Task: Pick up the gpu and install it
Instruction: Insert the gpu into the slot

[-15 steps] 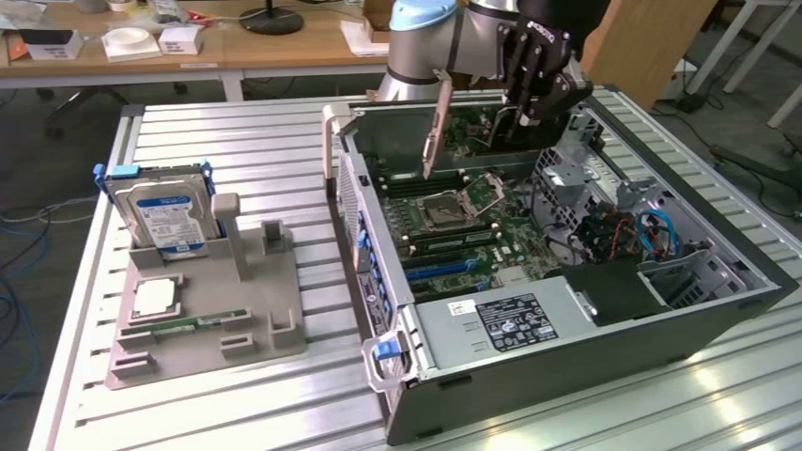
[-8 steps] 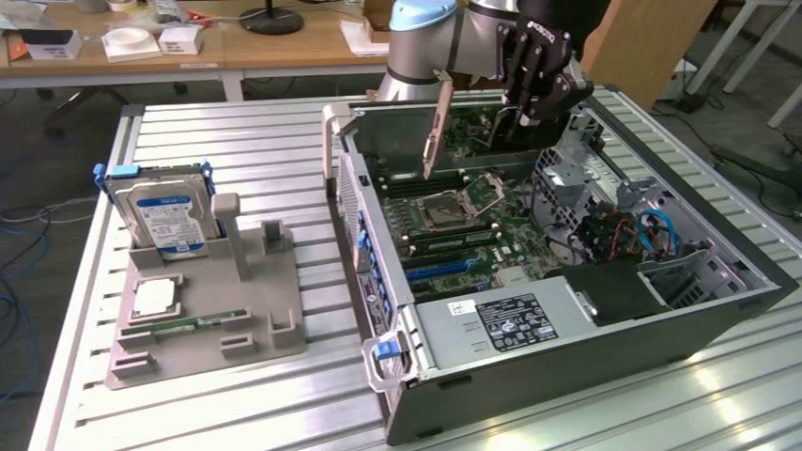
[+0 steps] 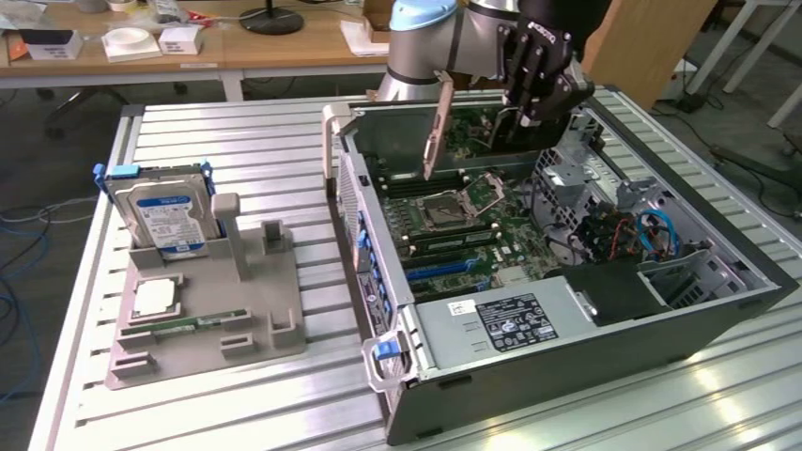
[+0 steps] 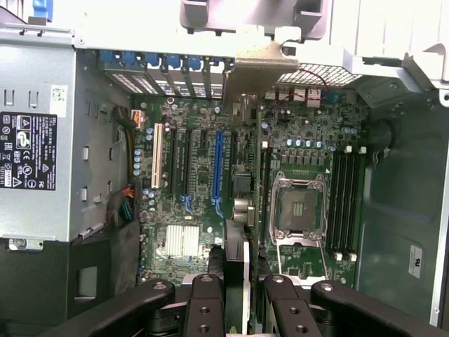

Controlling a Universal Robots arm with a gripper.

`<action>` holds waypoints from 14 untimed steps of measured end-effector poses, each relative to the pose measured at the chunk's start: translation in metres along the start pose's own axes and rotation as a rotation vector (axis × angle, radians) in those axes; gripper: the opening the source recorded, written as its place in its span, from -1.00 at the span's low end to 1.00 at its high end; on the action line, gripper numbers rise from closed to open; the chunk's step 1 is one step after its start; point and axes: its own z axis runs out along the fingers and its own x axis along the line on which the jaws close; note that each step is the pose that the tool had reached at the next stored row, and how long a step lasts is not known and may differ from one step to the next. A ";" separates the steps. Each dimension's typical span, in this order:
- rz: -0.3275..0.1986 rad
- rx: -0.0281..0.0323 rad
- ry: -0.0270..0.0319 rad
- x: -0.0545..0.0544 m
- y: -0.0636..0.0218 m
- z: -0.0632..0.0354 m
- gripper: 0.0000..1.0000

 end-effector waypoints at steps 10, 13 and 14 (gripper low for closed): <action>0.000 0.0000 0.0000 0.003 0.0001 -0.0001 -0.47; 0.000 0.0000 0.0000 0.004 0.0002 -0.0001 -0.47; 0.000 0.0000 -0.0001 0.004 0.0002 0.0000 -0.47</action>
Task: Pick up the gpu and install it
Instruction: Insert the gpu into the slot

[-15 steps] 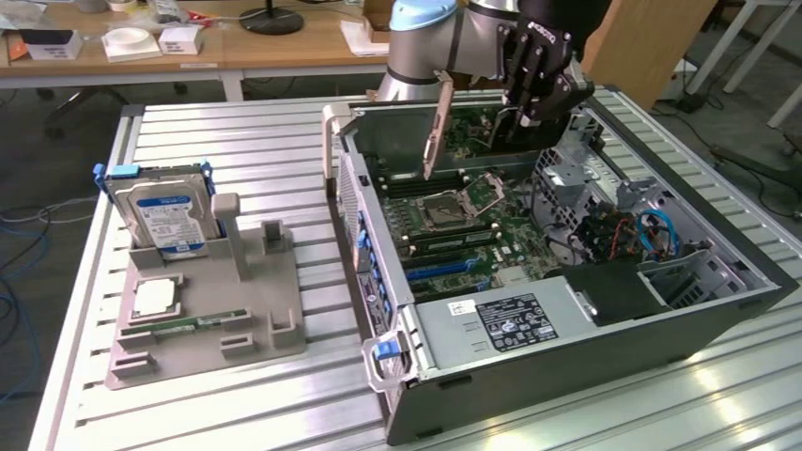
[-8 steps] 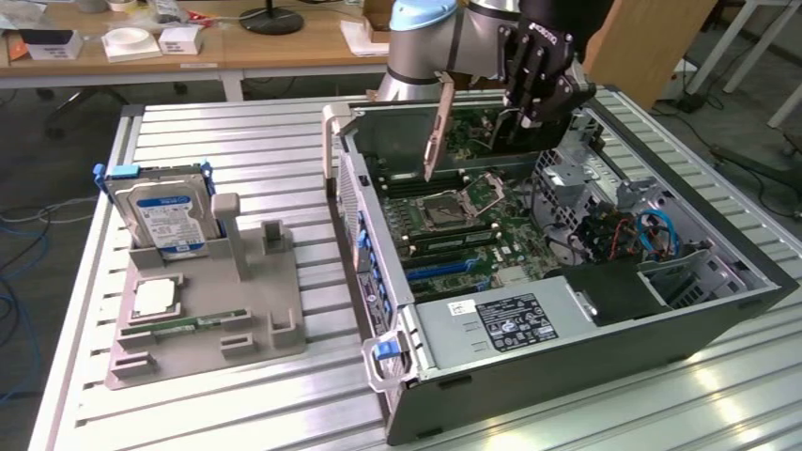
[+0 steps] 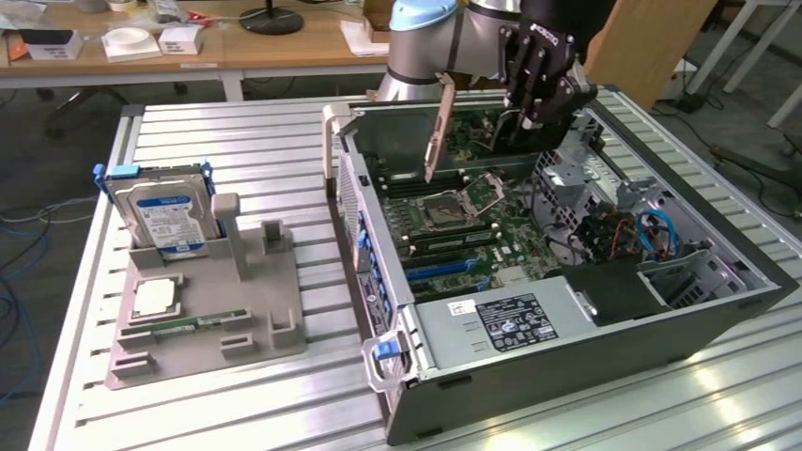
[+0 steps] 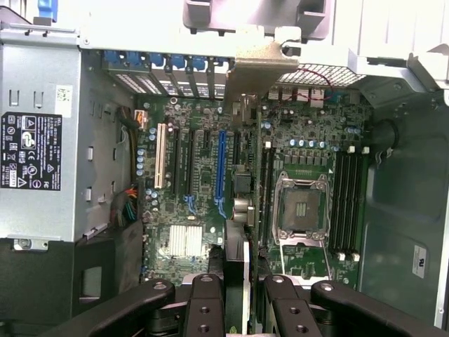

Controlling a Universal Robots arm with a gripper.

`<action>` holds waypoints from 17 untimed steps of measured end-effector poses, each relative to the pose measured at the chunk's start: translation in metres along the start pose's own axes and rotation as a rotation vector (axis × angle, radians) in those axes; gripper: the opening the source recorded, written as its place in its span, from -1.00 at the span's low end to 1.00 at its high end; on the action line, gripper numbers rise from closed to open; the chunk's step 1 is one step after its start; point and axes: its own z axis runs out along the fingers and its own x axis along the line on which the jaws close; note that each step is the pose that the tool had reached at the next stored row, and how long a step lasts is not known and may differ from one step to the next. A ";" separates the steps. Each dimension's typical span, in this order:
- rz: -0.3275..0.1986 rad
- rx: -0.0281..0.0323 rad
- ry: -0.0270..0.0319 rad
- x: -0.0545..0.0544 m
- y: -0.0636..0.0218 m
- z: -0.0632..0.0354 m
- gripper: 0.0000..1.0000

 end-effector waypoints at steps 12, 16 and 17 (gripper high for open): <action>0.000 0.0000 0.0002 0.003 0.0001 -0.0001 -0.47; 0.000 0.0000 0.0001 0.004 0.0002 -0.0001 -0.47; 0.000 0.0000 0.0002 0.005 0.0002 -0.0001 -0.47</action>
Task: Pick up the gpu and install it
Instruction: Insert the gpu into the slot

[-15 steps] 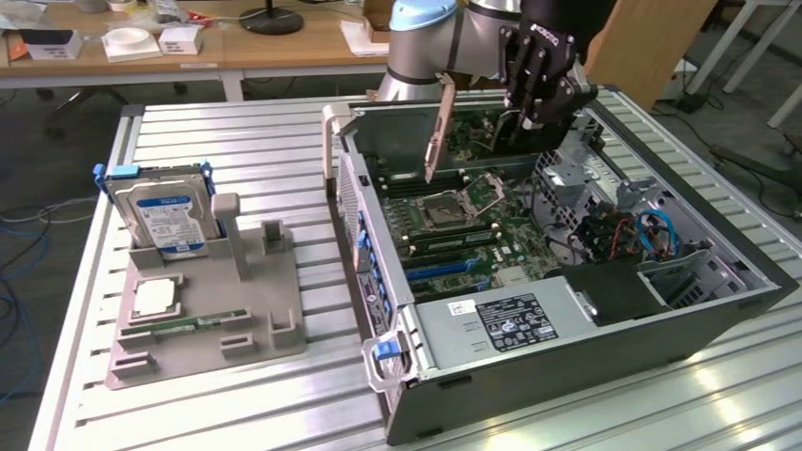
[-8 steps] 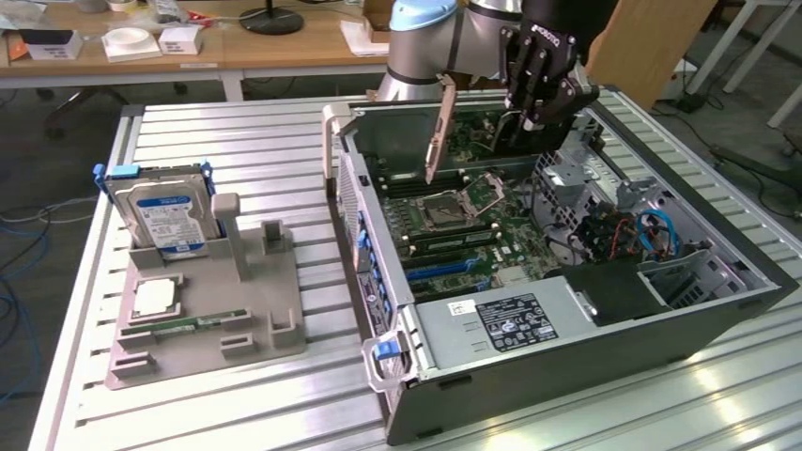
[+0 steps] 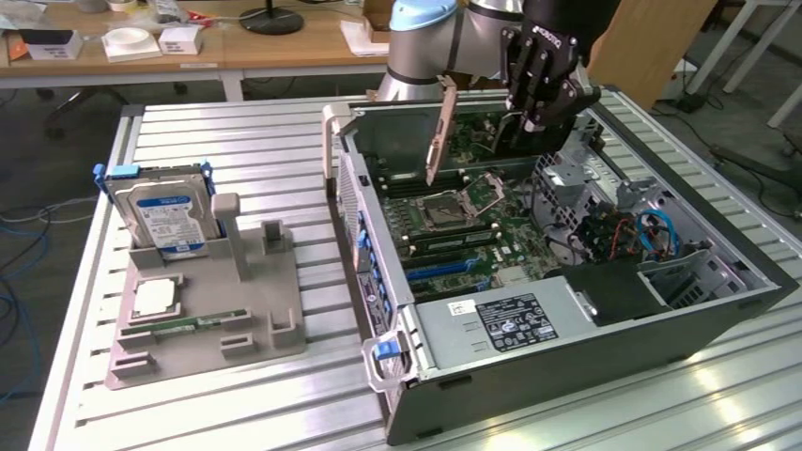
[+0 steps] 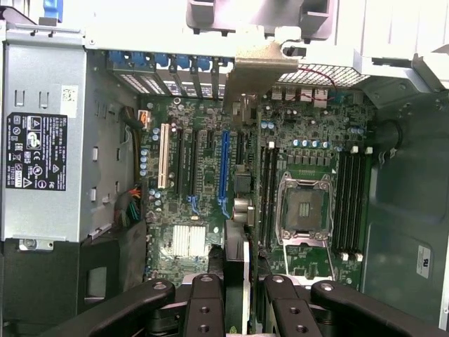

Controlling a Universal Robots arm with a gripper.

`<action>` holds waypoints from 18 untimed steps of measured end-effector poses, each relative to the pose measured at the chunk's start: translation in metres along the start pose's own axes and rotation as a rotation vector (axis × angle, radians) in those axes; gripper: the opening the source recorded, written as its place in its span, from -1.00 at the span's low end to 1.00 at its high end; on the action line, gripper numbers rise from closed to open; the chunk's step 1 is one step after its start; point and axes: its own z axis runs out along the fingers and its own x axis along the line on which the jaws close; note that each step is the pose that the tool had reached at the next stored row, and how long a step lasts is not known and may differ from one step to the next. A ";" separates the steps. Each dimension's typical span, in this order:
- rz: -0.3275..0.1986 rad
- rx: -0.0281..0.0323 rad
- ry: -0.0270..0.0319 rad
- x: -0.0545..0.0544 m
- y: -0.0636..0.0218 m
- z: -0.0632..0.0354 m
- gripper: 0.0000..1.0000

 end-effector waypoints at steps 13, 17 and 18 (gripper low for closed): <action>0.000 -0.0001 0.0020 0.004 0.0002 -0.0001 -0.47; 0.000 -0.0001 0.0032 0.006 0.0002 -0.0001 -0.47; 0.000 -0.0002 0.0036 0.006 0.0003 -0.0001 -0.47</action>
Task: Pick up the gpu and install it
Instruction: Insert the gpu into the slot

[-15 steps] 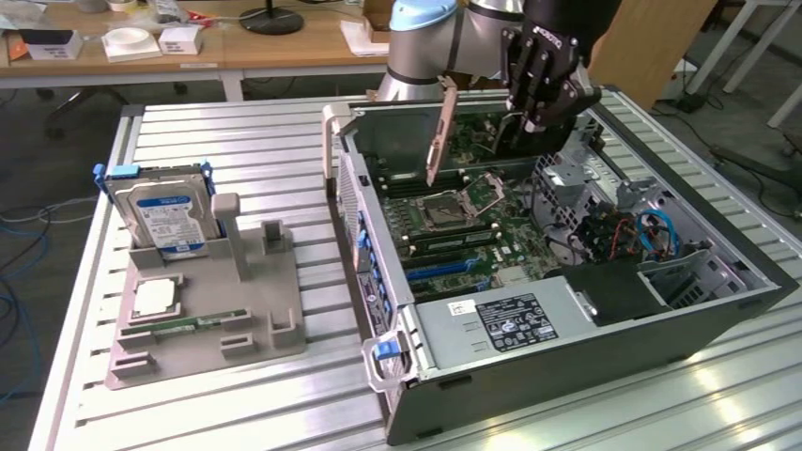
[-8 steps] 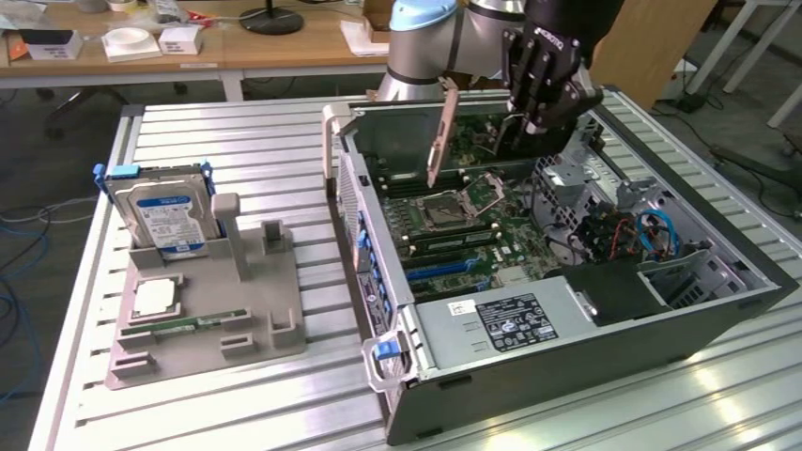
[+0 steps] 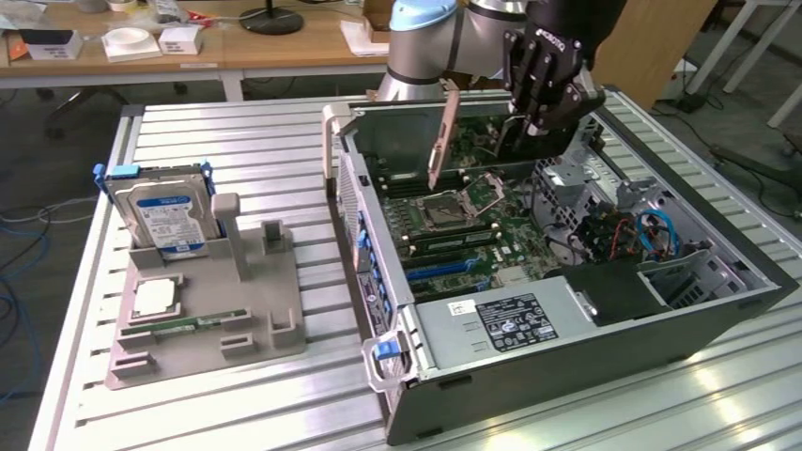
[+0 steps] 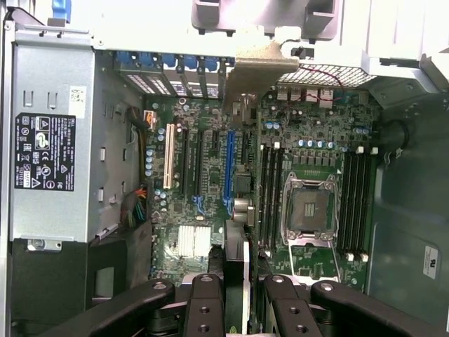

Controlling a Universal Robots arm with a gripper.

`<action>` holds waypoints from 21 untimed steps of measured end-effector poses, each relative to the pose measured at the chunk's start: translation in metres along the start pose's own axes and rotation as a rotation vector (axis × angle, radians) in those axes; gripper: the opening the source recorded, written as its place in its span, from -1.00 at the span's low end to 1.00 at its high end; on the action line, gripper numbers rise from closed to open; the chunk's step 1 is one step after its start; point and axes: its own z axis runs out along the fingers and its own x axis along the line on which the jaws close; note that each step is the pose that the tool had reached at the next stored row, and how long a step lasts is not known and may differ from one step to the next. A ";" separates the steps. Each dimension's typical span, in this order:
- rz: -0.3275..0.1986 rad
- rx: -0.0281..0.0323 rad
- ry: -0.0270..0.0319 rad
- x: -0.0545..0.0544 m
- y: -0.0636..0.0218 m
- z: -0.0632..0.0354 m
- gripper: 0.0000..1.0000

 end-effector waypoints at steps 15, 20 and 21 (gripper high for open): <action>0.000 -0.0003 0.0065 0.006 0.0002 -0.0001 -0.47; 0.000 -0.0004 0.0091 0.008 0.0004 -0.0001 -0.47; 0.000 -0.0004 0.0097 0.009 0.0004 -0.0001 -0.47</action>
